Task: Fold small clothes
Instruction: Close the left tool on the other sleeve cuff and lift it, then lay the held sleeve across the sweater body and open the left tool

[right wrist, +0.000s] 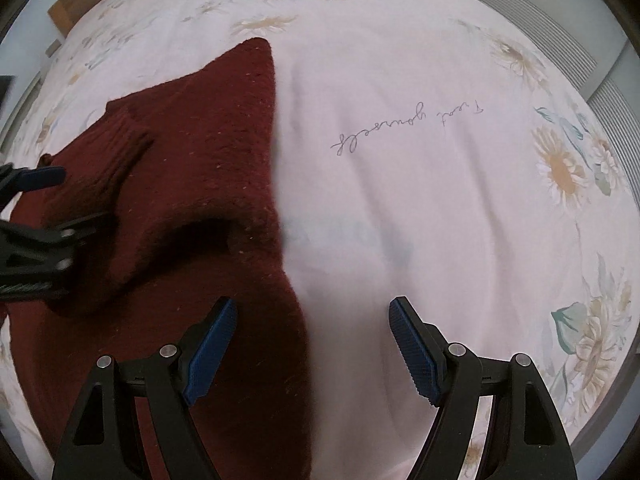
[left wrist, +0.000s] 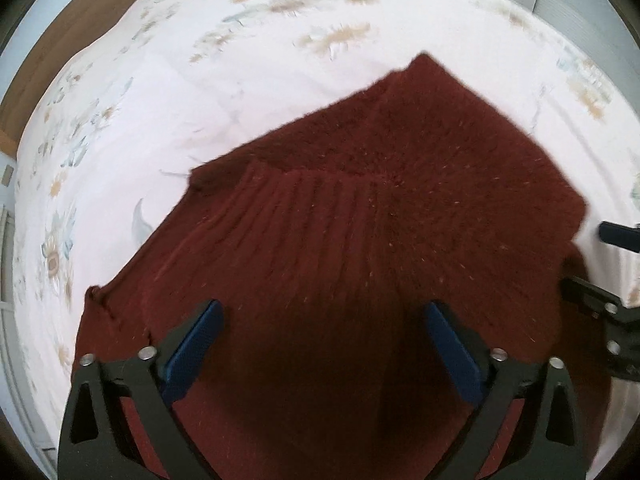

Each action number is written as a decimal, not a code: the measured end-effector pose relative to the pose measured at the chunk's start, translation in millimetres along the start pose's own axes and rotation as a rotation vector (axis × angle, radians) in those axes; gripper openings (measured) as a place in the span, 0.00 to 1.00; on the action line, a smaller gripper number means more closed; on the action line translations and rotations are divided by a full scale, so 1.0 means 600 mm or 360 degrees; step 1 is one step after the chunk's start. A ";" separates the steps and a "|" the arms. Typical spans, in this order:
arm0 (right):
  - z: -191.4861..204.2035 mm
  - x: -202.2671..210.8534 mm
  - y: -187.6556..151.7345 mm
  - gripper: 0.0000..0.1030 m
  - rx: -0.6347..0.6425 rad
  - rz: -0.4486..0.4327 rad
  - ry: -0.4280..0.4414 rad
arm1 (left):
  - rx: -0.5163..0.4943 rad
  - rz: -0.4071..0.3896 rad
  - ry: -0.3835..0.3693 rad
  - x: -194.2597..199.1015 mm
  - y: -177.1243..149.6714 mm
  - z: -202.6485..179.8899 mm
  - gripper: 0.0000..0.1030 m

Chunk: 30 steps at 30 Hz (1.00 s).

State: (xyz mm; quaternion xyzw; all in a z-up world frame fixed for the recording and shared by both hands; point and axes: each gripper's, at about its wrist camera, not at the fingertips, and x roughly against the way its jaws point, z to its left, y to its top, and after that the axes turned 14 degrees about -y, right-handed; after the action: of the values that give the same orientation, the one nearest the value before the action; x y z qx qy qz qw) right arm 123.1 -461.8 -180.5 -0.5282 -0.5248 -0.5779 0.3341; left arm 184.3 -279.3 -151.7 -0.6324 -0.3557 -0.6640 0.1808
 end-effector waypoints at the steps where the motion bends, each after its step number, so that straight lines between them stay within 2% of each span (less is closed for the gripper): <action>1: 0.000 -0.001 0.001 0.77 0.0001 -0.0003 -0.0001 | 0.0008 0.0035 0.0012 -0.012 0.005 0.002 0.84; 4: 0.002 -0.005 0.003 0.77 -0.0003 -0.0009 0.0005 | 0.0086 0.0077 0.0001 -0.032 0.016 0.021 0.82; 6: 0.005 -0.008 0.006 0.77 -0.0009 -0.0009 0.0011 | 0.0107 0.0075 -0.0024 -0.037 0.024 0.030 0.73; 7: 0.004 -0.012 0.010 0.77 -0.0009 -0.0012 0.0014 | 0.0104 0.0069 -0.0017 -0.036 0.026 0.036 0.60; 8: 0.007 -0.013 0.012 0.77 -0.0010 -0.0014 0.0015 | 0.0095 0.0060 0.0006 -0.034 0.027 0.040 0.43; 9: 0.008 -0.013 0.014 0.77 -0.0010 -0.0017 0.0016 | 0.0089 0.0052 0.0026 -0.032 0.028 0.046 0.34; 10: 0.011 -0.013 0.016 0.77 -0.0011 -0.0021 0.0018 | 0.0086 0.0040 0.0050 -0.030 0.030 0.051 0.17; 11: 0.014 -0.012 0.020 0.77 -0.0009 -0.0025 0.0023 | 0.0092 0.0027 0.0063 -0.025 0.033 0.059 0.15; 15: 0.026 -0.013 0.036 0.77 0.0023 -0.0036 0.0043 | 0.0171 -0.0071 -0.0004 0.014 0.023 0.097 0.13; 17: 0.037 -0.014 0.046 0.76 0.0054 -0.0066 0.0005 | 0.0209 -0.0151 -0.0014 0.045 0.008 0.116 0.13; 19: 0.044 -0.015 0.054 0.57 0.0088 -0.0094 -0.0037 | 0.0246 -0.0227 -0.0023 0.076 -0.010 0.133 0.13; 20: 0.047 -0.014 0.058 0.36 0.0091 -0.0102 -0.0021 | 0.0272 -0.0268 -0.0028 0.092 -0.020 0.146 0.13; 21: 0.049 -0.012 0.062 0.23 0.0078 -0.0100 0.0008 | 0.0302 -0.0309 -0.0030 0.109 -0.031 0.160 0.13; 22: 0.050 -0.009 0.063 0.19 0.0058 -0.0105 0.0013 | 0.0319 -0.0336 -0.0032 0.119 -0.040 0.169 0.13; 23: 0.051 -0.005 0.062 0.18 0.0053 -0.0117 -0.0003 | 0.0336 -0.0369 -0.0030 0.133 -0.053 0.181 0.13; 24: 0.054 -0.001 0.061 0.18 0.0067 -0.0130 -0.0021 | 0.0352 -0.0398 -0.0017 0.150 -0.088 0.187 0.13; 30: 0.082 0.001 0.053 0.16 0.0139 -0.0139 -0.0036 | 0.0511 -0.0531 0.0076 0.194 -0.176 0.231 0.13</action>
State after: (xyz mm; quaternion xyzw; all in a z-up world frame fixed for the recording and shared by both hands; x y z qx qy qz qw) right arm 166.0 -421.5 -177.1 -0.4961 -0.5759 -0.5624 0.3255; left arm 194.2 -85.9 -72.0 -0.5120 -0.5520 -0.6344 0.1752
